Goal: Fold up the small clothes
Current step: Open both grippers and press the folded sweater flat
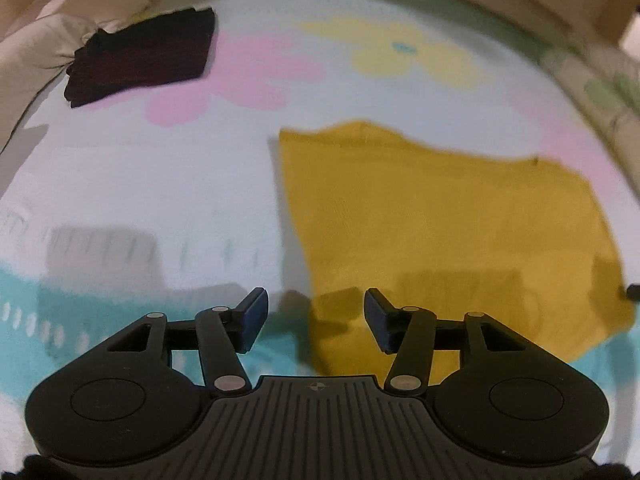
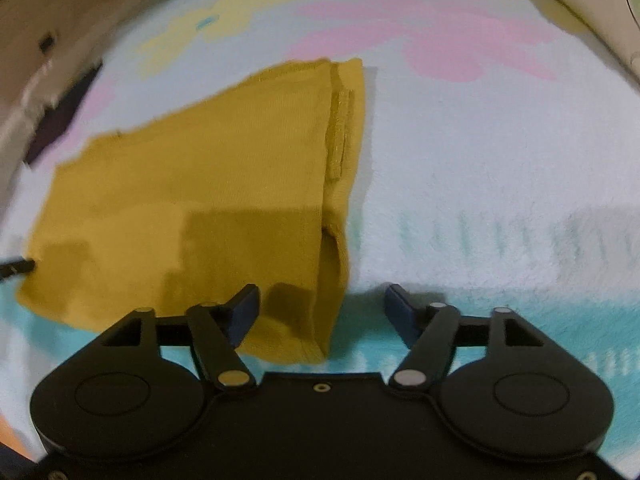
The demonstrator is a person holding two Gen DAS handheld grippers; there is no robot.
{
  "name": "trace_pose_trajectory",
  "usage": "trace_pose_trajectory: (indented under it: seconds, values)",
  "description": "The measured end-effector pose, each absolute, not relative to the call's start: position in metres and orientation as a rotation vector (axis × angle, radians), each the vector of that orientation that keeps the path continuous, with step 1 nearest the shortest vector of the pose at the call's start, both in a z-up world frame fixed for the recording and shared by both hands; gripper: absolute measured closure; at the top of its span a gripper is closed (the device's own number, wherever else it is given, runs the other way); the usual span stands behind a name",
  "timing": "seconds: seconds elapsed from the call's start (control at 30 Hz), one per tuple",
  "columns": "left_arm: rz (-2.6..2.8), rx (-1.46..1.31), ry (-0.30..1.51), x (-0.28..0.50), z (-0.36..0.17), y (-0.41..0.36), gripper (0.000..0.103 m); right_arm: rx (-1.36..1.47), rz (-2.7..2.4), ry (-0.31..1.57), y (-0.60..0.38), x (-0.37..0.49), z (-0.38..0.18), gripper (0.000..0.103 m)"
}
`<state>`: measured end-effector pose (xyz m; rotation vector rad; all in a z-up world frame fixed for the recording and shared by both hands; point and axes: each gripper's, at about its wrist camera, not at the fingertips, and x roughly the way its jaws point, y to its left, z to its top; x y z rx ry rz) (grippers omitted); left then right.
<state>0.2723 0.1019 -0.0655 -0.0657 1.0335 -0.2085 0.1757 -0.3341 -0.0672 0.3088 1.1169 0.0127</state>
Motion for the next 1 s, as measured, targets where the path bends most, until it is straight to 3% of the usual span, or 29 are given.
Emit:
trace_pose_trajectory:
  seconds: [0.1,0.33,1.0]
  values:
    - [-0.215,-0.116,1.008,0.280,-0.055,0.091,0.051,0.442,0.027,1.034,-0.351,0.175,-0.062,0.001]
    - [-0.307,-0.082,1.034,0.300,-0.062,0.045,0.050,0.728,0.070,0.941,-0.378,0.191,-0.082,0.001]
    - [-0.309,-0.034,1.055,0.339,-0.090,-0.018,0.048,0.775,0.240,0.921,-0.360,0.245,-0.100,0.000]
